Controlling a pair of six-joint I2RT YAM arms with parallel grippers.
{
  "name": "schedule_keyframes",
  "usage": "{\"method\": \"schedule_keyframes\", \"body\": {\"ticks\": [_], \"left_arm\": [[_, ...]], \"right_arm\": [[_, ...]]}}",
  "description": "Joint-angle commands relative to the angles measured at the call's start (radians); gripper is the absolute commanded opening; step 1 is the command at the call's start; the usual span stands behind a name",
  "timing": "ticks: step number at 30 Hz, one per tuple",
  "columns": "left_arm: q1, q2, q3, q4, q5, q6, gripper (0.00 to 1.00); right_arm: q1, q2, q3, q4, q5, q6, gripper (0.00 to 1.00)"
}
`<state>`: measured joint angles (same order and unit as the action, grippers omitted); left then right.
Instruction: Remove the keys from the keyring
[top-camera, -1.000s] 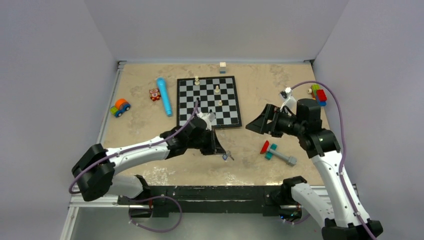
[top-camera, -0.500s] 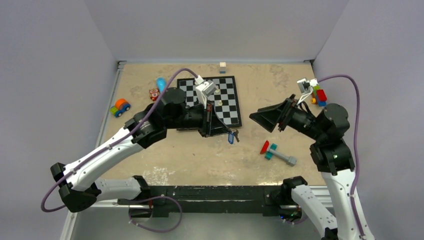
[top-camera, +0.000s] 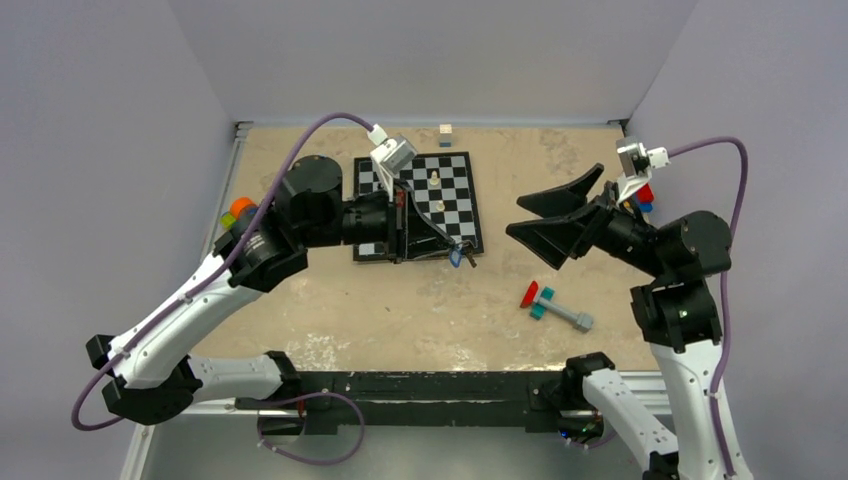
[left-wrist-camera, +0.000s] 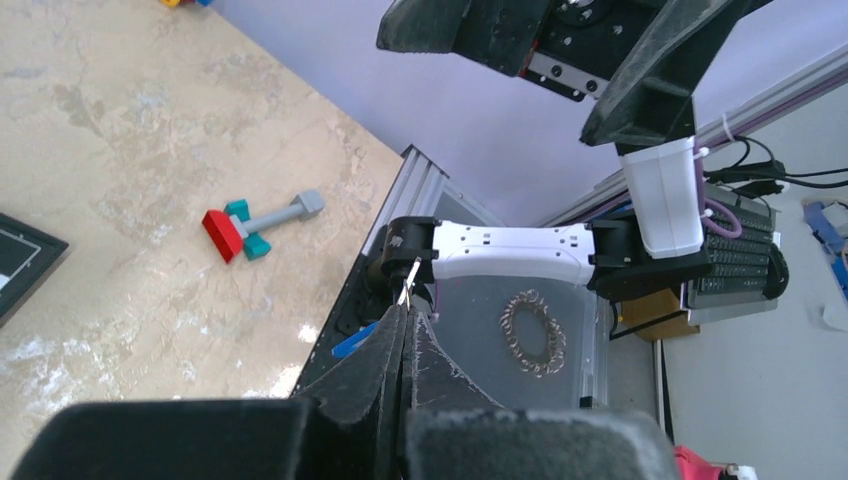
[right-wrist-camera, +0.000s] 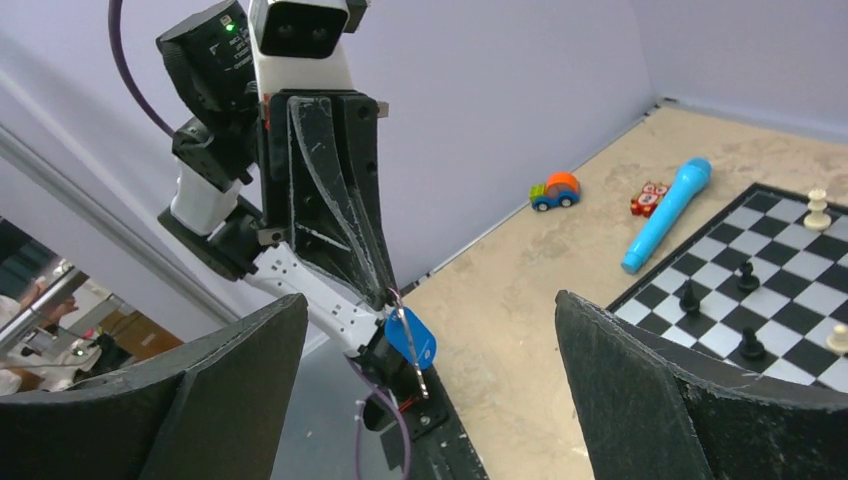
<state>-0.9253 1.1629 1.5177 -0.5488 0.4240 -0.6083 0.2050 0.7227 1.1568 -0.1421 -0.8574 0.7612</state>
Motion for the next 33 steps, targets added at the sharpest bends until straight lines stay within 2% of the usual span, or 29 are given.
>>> {"method": "schedule_keyframes", "body": {"ticks": [1,3,5,7,11,14,17,19,21,24,27,29,33], "left_arm": [[0.004,0.001,0.091,0.003,-0.003,0.011,0.0],[0.009,0.007,0.123,-0.013,-0.013,0.014,0.0],[0.014,0.016,0.16,-0.031,-0.016,0.02,0.0],[0.023,0.02,0.19,-0.036,-0.013,0.023,0.0],[0.057,0.03,0.245,-0.066,0.006,0.024,0.0],[0.087,0.025,0.259,-0.063,0.03,0.014,0.0],[0.114,0.024,0.261,-0.062,0.051,-0.007,0.0],[0.13,0.031,0.257,-0.052,0.08,-0.035,0.0],[0.136,0.042,0.257,-0.04,0.098,-0.072,0.0],[0.138,0.058,0.257,-0.014,0.109,-0.144,0.0],[0.141,0.068,0.238,0.074,0.145,-0.237,0.0],[0.141,0.079,0.232,0.13,0.166,-0.282,0.0],[0.141,0.096,0.25,0.123,0.144,-0.294,0.0]], "right_arm": [[0.013,0.001,0.04,0.113,-0.047,-0.022,0.98],[0.014,0.036,0.05,0.136,-0.094,0.011,0.88],[0.026,0.074,0.068,0.128,-0.081,0.032,0.85],[0.039,0.085,0.095,0.02,0.028,0.01,0.97],[0.042,0.065,0.133,-0.007,0.138,0.012,0.99],[0.04,0.033,0.098,0.089,0.197,0.109,0.99],[0.041,0.042,0.06,0.23,0.145,0.138,0.99],[0.041,0.088,0.085,0.267,0.044,0.139,0.99],[0.041,0.136,0.124,0.232,-0.021,0.112,0.97],[0.045,0.162,0.147,0.171,-0.041,0.034,0.94],[0.051,0.188,0.156,0.144,-0.085,0.004,0.89],[0.063,0.207,0.161,0.144,-0.091,-0.004,0.86],[0.104,0.233,0.201,0.07,-0.062,-0.062,0.84]]}}
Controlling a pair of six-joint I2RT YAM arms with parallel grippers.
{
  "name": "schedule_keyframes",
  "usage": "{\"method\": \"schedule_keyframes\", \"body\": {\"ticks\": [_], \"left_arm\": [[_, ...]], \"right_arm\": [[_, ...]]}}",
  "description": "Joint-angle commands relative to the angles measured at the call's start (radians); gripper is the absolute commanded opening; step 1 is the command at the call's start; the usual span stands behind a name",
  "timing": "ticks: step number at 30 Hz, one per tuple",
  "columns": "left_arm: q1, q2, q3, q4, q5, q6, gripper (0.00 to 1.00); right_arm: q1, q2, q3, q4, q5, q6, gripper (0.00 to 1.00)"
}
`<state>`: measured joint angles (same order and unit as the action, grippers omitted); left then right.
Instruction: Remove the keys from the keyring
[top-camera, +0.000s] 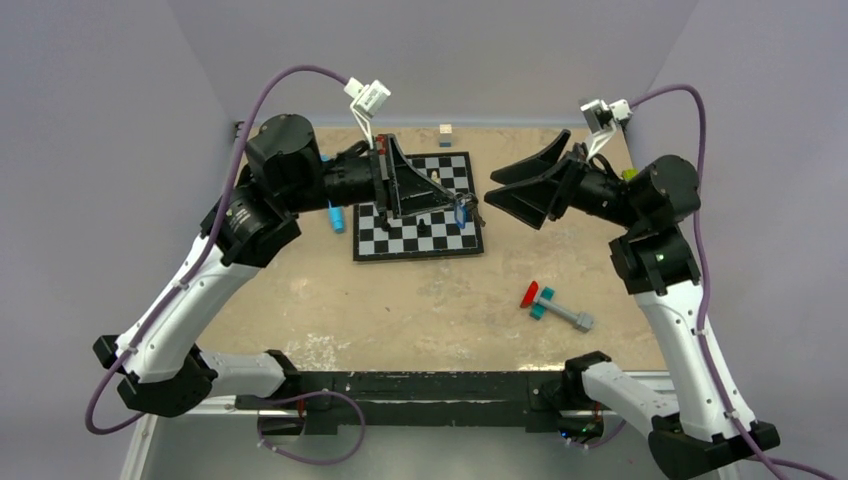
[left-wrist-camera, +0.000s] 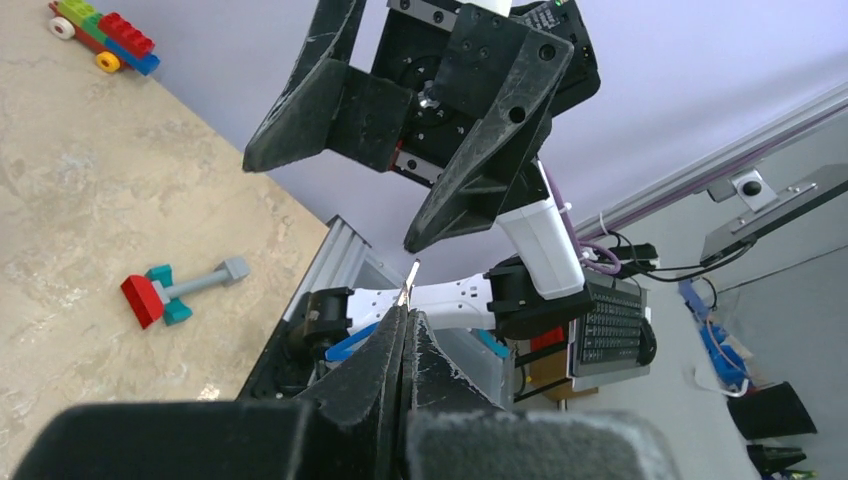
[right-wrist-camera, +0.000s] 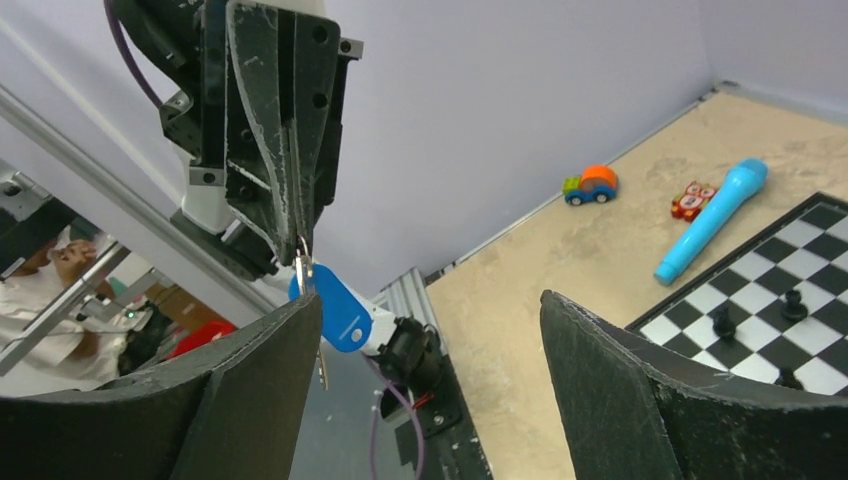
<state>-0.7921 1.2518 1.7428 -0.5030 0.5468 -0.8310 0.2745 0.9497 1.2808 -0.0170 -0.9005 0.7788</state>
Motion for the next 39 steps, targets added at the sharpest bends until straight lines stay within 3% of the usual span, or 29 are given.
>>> {"method": "schedule_keyframes", "body": {"ticks": [1,13,28,39], "left_arm": [[0.008,0.01,0.024,0.077,0.017,-0.068,0.0],[0.008,0.044,0.061,0.049,0.002,-0.034,0.0],[0.007,0.028,0.117,-0.043,-0.02,0.028,0.0],[0.007,0.052,0.131,-0.005,-0.003,0.017,0.0]], "right_arm": [[0.049,0.016,0.096,-0.094,-0.013,-0.111,0.83],[0.064,0.005,0.075,-0.011,-0.025,-0.079,0.78],[0.064,0.014,0.076,0.073,-0.004,0.027,0.85],[0.141,0.072,0.145,-0.042,0.025,-0.037,0.75]]}}
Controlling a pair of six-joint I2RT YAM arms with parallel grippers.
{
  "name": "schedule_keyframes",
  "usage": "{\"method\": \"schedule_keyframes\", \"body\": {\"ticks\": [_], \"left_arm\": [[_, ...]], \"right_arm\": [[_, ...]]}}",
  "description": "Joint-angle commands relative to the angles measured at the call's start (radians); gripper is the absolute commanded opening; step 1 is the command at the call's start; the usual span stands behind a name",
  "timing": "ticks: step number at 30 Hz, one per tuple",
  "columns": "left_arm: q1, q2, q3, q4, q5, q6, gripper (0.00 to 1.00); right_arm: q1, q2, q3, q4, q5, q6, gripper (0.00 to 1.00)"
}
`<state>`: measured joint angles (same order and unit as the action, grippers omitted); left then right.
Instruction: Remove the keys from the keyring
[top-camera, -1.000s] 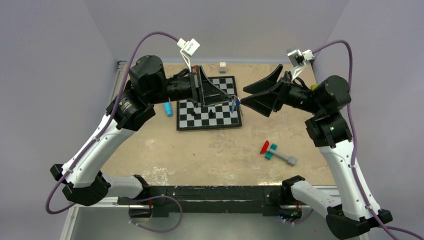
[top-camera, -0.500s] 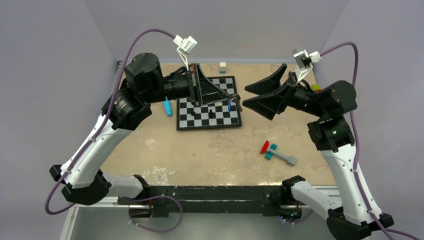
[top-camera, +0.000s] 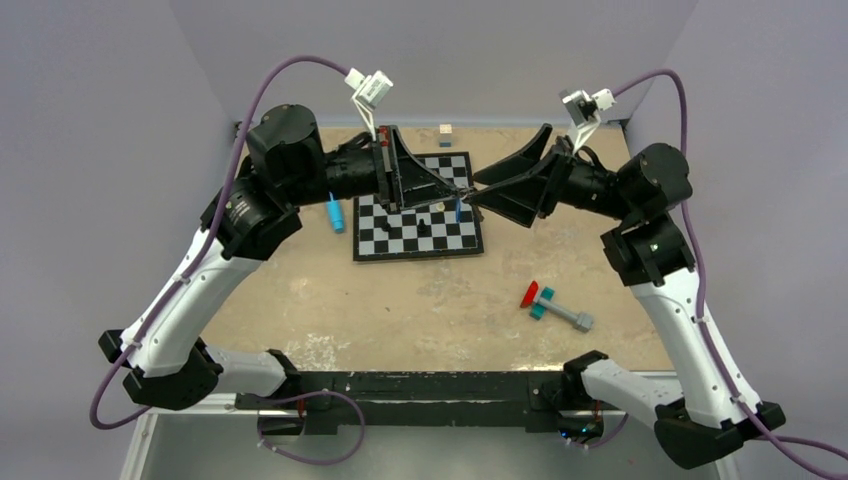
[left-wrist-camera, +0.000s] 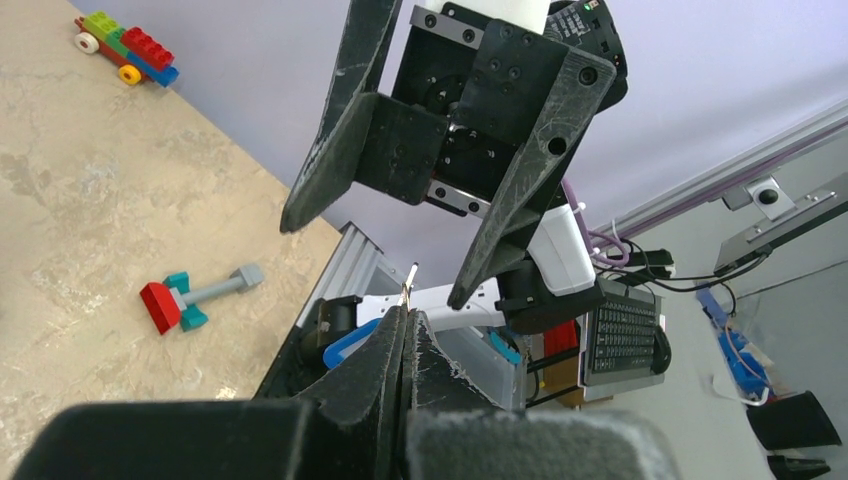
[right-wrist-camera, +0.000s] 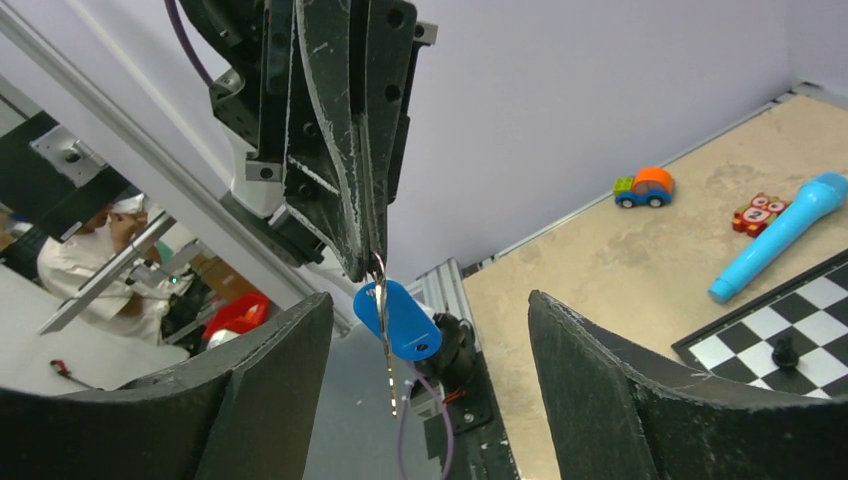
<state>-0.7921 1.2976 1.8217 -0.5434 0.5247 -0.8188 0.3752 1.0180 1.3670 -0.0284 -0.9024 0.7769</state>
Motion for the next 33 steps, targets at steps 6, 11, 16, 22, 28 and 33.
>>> {"method": "schedule_keyframes", "body": {"ticks": [6,11,16,22,28,33], "left_arm": [[0.007,0.016,0.07,0.036,0.022,0.005,0.0],[0.008,0.022,0.073,0.037,0.029,0.001,0.0],[0.007,0.022,0.071,0.033,0.026,0.003,0.0],[0.007,0.025,0.071,0.033,0.029,0.001,0.0],[0.004,0.034,0.071,0.04,0.027,-0.005,0.0],[0.005,0.039,0.073,0.045,0.025,-0.007,0.0]], "right_arm": [[0.049,-0.008,0.052,-0.028,0.047,-0.033,0.66],[0.05,-0.011,0.048,-0.036,0.058,-0.034,0.61],[0.052,-0.009,0.048,-0.015,0.068,-0.02,0.58],[0.06,0.001,0.061,-0.019,0.068,-0.027,0.53],[0.065,0.003,0.061,-0.024,0.065,-0.04,0.48],[0.066,0.004,0.065,-0.046,0.065,-0.059,0.35]]}}
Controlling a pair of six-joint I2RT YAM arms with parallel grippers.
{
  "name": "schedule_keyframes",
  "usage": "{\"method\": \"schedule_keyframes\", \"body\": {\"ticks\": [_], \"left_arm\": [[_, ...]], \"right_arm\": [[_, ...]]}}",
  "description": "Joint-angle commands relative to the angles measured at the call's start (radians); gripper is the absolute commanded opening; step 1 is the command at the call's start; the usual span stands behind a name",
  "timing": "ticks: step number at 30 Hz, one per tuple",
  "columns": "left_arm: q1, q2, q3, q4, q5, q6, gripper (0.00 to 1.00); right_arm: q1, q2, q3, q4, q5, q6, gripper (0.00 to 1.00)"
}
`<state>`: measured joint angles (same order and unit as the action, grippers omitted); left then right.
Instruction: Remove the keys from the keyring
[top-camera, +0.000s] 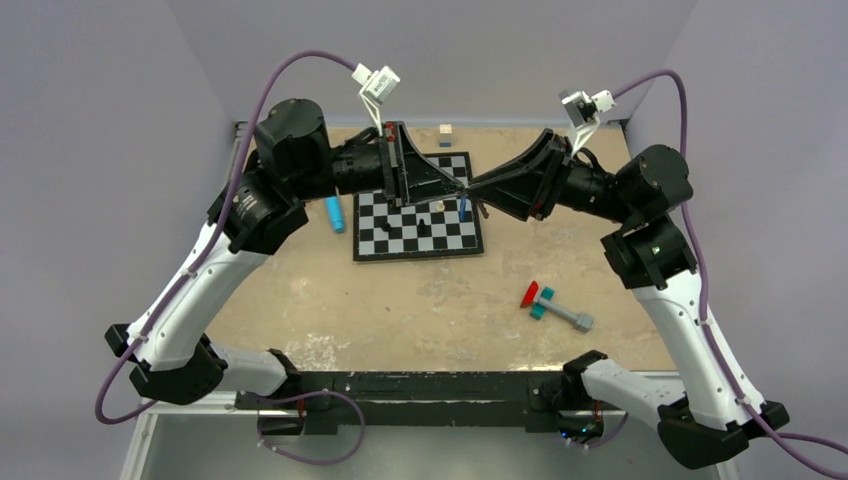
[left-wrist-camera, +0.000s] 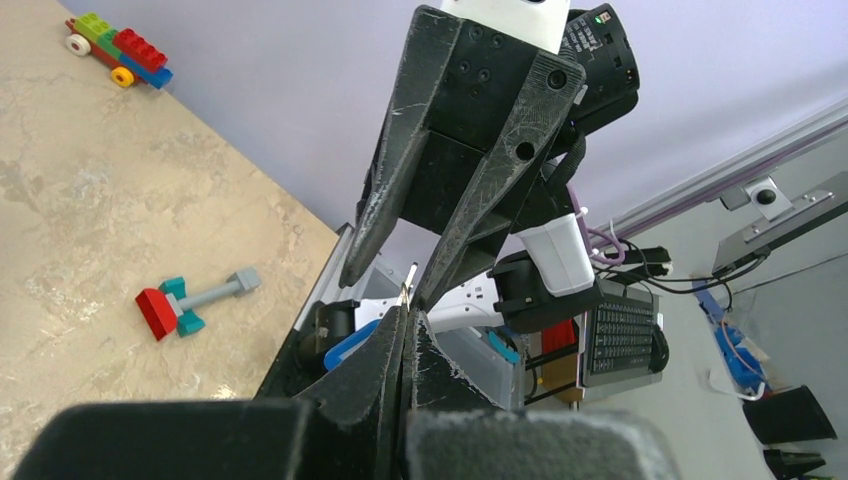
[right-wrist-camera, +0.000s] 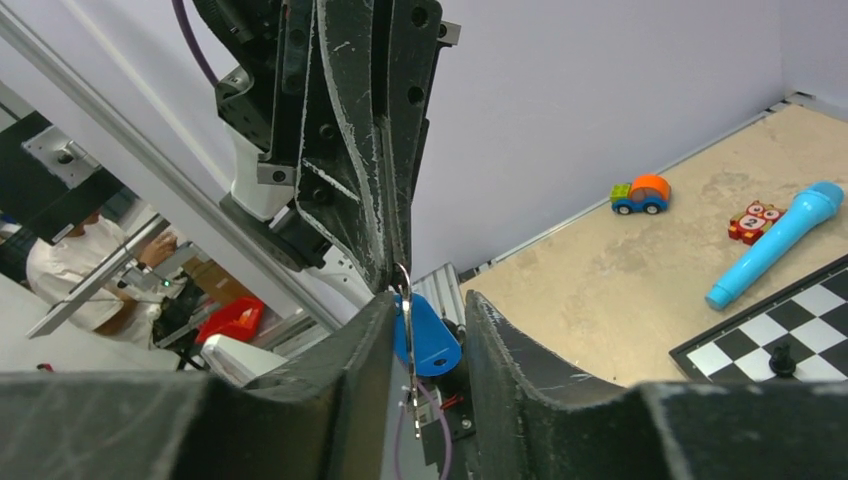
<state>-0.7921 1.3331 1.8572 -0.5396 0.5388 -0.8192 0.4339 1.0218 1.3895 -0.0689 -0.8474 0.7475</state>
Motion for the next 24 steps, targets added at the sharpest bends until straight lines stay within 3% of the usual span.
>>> {"method": "schedule_keyframes", "body": {"ticks": [1,11,19,21,24], "left_arm": [[0.005,0.002,0.036,0.042,0.01,-0.006,0.0],[0.002,-0.004,0.01,0.05,0.018,-0.002,0.0],[0.004,-0.01,0.022,-0.036,0.002,0.055,0.05],[0.005,-0.01,0.02,-0.047,0.009,0.066,0.12],[0.004,-0.012,0.041,-0.101,0.001,0.11,0.36]], "right_arm": [[0.007,0.001,0.042,-0.011,0.009,-0.032,0.31],[0.007,-0.012,0.039,-0.067,0.017,-0.067,0.05],[0.006,-0.027,0.033,-0.098,0.025,-0.086,0.0],[0.006,-0.033,0.029,-0.098,0.024,-0.091,0.0],[0.008,-0.043,0.027,-0.107,0.025,-0.107,0.0]]}}
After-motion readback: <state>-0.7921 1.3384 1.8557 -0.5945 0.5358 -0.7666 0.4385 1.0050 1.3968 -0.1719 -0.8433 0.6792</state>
